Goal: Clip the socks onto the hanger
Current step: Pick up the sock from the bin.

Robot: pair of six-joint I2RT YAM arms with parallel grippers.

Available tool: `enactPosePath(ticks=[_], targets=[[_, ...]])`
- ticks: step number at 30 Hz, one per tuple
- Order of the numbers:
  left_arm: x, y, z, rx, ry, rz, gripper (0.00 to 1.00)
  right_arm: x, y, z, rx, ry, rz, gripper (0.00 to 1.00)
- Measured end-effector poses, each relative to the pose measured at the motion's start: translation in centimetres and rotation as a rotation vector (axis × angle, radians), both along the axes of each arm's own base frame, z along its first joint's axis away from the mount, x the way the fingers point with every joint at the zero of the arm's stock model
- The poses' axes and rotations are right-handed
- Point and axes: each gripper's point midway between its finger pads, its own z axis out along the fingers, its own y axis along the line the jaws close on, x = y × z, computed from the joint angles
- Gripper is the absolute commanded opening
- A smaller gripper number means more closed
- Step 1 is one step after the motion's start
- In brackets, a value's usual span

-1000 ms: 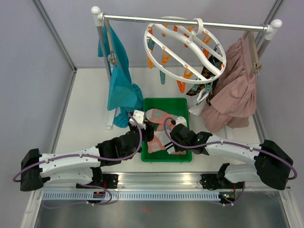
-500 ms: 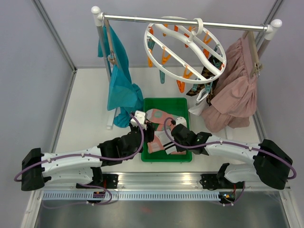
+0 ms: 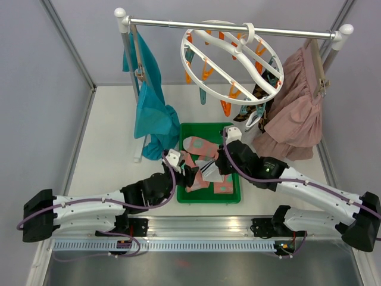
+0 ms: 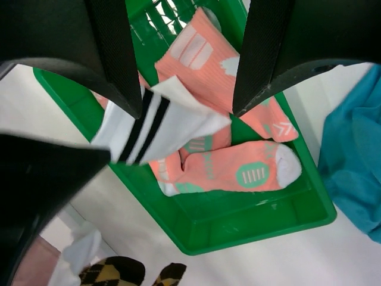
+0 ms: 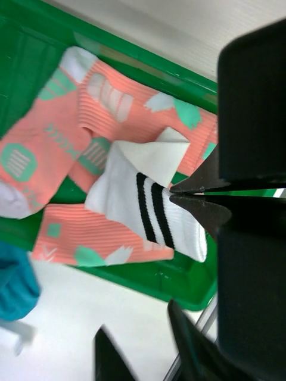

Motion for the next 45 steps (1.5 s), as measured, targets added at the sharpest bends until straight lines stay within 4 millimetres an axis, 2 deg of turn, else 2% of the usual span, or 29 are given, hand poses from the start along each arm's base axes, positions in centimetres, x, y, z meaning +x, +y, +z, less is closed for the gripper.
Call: enactPosePath(ticks=[4, 8, 13, 16, 24, 28, 32, 36, 38, 39, 41, 43, 45], targets=[[-0.8, 0.3, -1.2, -0.027, -0.06, -0.067, 0.7, 0.8, 0.6, 3.3, 0.04, -0.041, -0.016, 0.01], [-1.1, 1.2, -2.1, -0.037, -0.125, -0.087, 0.7, 1.1, 1.0, 5.3, 0.058, -0.051, -0.021, 0.0], [-1.0, 1.6, -1.0, -0.081, -0.214, -0.091, 0.7, 1.3, 1.2, 6.6, 0.065, -0.053, -0.024, 0.0], [-0.8, 1.3, -0.2, -0.087, -0.264, -0.093, 0.7, 1.4, 1.4, 7.1, 0.067, -0.054, -0.024, 0.0], [-0.4, -0.8, -0.2, -0.038, -0.332, -0.132, 0.69, 1.4, 1.6, 8.1, 0.077, -0.054, -0.018, 0.0], [-0.1, -1.6, 0.9, -0.049, -0.37, -0.135, 0.69, 1.4, 1.7, 8.4, 0.083, -0.055, -0.015, 0.0], [0.1, -2.7, 2.8, -0.071, -0.419, -0.14, 0.68, 1.3, 1.8, 8.4, 0.085, -0.048, -0.015, 0.0], [0.0, -3.4, 3.9, -0.087, -0.45, -0.158, 0.58, 1.2, 1.8, 8.4, 0.087, -0.043, -0.01, 0.0], [-0.1, -3.7, 4.1, -0.088, -0.458, -0.171, 0.49, 1.1, 1.9, 8.6, 0.091, -0.043, -0.008, 0.0], [-0.1, -3.7, 4.2, -0.089, -0.46, -0.175, 0.49, 1.1, 1.9, 8.7, 0.093, -0.044, -0.007, 0.0], [-0.3, -3.9, 4.2, -0.089, -0.466, -0.189, 0.5, 1.1, 1.9, 8.8, 0.097, -0.042, -0.007, 0.0], [-0.5, -4.1, 4.2, -0.087, -0.467, -0.204, 0.57, 1.1, 1.9, 8.9, 0.099, -0.042, -0.008, 0.0], [-0.7, -4.2, 4.3, -0.088, -0.47, -0.22, 0.58, 1.1, 1.9, 8.9, 0.099, -0.04, -0.009, 0.0]])
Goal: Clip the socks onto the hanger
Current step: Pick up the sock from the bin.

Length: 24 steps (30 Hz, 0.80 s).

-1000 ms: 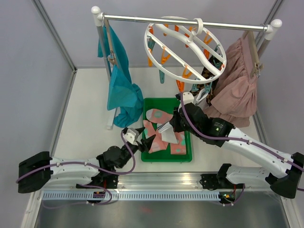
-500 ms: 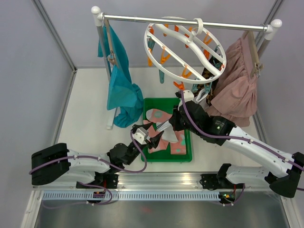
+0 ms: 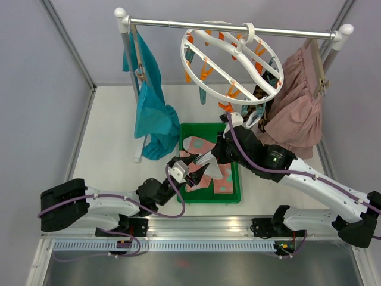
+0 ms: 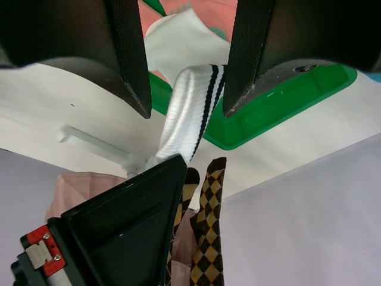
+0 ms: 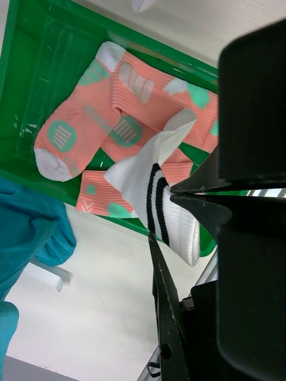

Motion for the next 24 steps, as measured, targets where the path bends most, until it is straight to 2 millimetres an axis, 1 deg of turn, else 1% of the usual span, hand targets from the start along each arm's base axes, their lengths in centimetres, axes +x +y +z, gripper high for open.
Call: enactPosePath(ticks=[3, 8, 16, 21, 24], targets=[[-0.2, 0.0, 0.3, -0.008, -0.004, -0.006, 0.61, 0.0, 0.0, 0.1, 0.002, -0.001, 0.0, 0.0], [-0.1, 0.2, 0.4, -0.008, -0.008, 0.003, 0.6, 0.0, 0.0, 0.5, 0.008, -0.002, -0.001, 0.0], [0.2, 0.6, 0.3, 0.004, -0.022, 0.026, 0.61, 0.1, 0.4, 2.3, 0.046, -0.017, 0.0, 0.0], [0.4, 0.9, 0.8, -0.007, -0.039, 0.044, 0.59, -0.1, 0.5, 2.5, 0.059, -0.01, 0.006, 0.0], [0.4, 0.9, 0.8, -0.005, -0.046, 0.048, 0.55, -0.2, 0.6, 2.5, 0.065, -0.005, 0.011, 0.0]])
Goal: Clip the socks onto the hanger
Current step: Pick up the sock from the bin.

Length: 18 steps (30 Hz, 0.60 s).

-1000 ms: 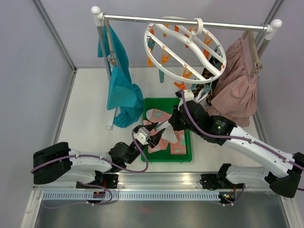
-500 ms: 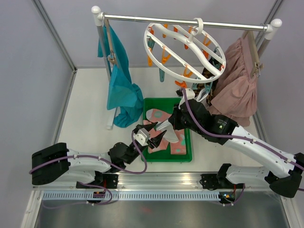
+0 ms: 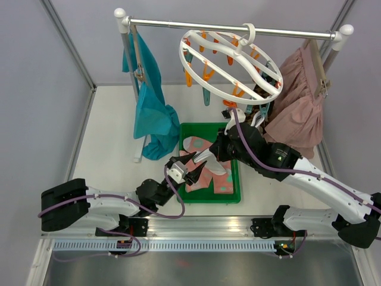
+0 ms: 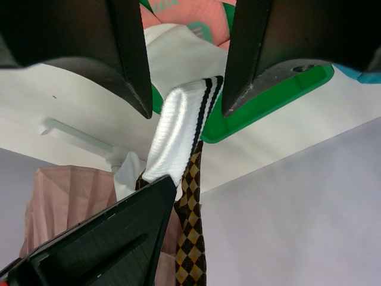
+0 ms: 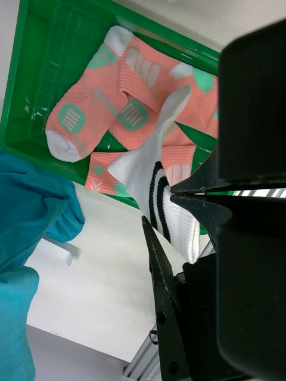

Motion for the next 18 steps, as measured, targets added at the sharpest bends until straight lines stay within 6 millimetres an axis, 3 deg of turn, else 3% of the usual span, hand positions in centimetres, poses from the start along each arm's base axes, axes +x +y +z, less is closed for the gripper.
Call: enactPosePath(ticks=[8, 11, 13, 15, 16, 18], targets=[[0.0, 0.0, 0.2, -0.004, -0.012, 0.002, 0.32, -0.2, -0.1, 0.4, 0.014, -0.001, 0.0, 0.0], [0.0, 0.0, 0.4, -0.007, -0.016, -0.001, 0.19, -0.2, -0.1, 0.5, 0.023, -0.002, -0.003, 0.0], [-0.1, 0.1, 0.6, -0.012, -0.019, -0.003, 0.06, -0.3, -0.2, 0.7, 0.028, -0.003, -0.004, 0.0], [-0.2, 0.1, 0.9, -0.014, -0.023, -0.008, 0.02, -0.3, -0.3, 0.9, 0.036, -0.006, -0.005, 0.09], [-0.3, 0.1, 1.1, -0.016, -0.025, -0.011, 0.02, -0.4, -0.3, 1.0, 0.042, -0.006, -0.006, 0.21], [-0.5, 0.1, 1.6, -0.014, -0.027, -0.023, 0.02, -0.5, -0.4, 1.2, 0.056, -0.01, -0.006, 0.34]])
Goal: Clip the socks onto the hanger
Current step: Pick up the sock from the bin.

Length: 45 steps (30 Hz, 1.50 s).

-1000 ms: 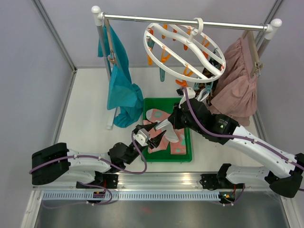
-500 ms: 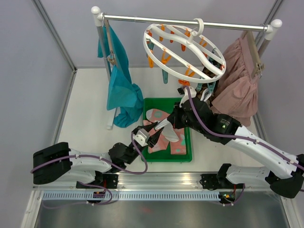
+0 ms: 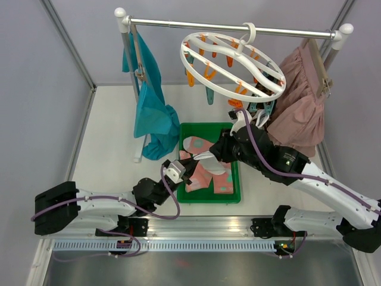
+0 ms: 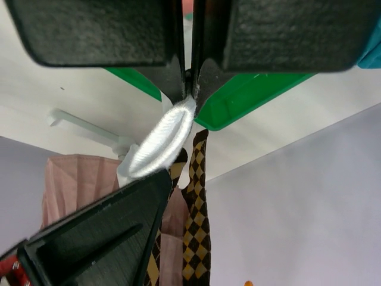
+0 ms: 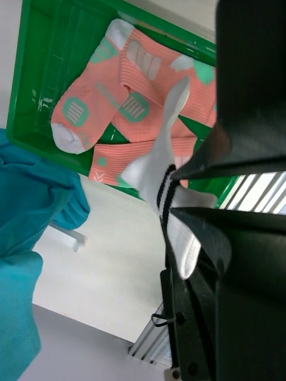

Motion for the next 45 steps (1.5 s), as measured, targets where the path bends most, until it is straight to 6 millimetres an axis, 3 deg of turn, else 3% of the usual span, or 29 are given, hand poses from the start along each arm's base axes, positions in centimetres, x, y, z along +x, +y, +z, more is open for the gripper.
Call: enactPosePath(ticks=[6, 11, 14, 17, 21, 25, 27, 32, 38, 41, 45], targets=[[-0.4, 0.4, 2.5, -0.037, 0.002, -0.018, 0.02, -1.0, -1.4, 0.0, 0.046, -0.026, -0.003, 0.49], [-0.1, 0.3, 3.0, -0.03, 0.05, -0.012, 0.02, -1.7, -2.3, 0.8, 0.11, -0.071, -0.001, 0.57], [1.1, 0.2, 2.7, -0.001, 0.121, 0.033, 0.02, -2.4, -2.8, 1.5, 0.158, -0.107, 0.022, 0.58], [2.7, 0.6, 2.5, 0.015, 0.199, 0.084, 0.02, -3.3, -3.3, 3.7, 0.233, -0.178, 0.057, 0.57], [4.3, 1.5, 1.9, 0.02, 0.284, 0.137, 0.02, -3.9, -5.1, 8.6, 0.346, -0.331, 0.053, 0.54], [4.5, 1.5, 1.1, 0.047, 0.336, 0.145, 0.02, -3.4, -6.6, 12.3, 0.398, -0.454, -0.007, 0.52], [4.5, 1.4, 1.0, 0.056, 0.347, 0.144, 0.02, -2.9, -6.8, 13.2, 0.407, -0.49, -0.031, 0.5], [4.6, 1.0, 1.4, 0.072, 0.361, 0.137, 0.02, -1.0, -6.1, 13.7, 0.385, -0.532, -0.081, 0.41], [4.6, 0.6, 2.1, 0.078, 0.364, 0.126, 0.02, 1.4, -5.2, 13.0, 0.329, -0.536, -0.152, 0.41], [4.6, 0.5, 2.4, 0.083, 0.365, 0.125, 0.02, 1.8, -4.7, 13.3, 0.322, -0.54, -0.157, 0.42], [4.6, 0.5, 2.6, 0.086, 0.366, 0.124, 0.02, 1.3, -3.9, 15.1, 0.355, -0.556, -0.109, 0.43]])
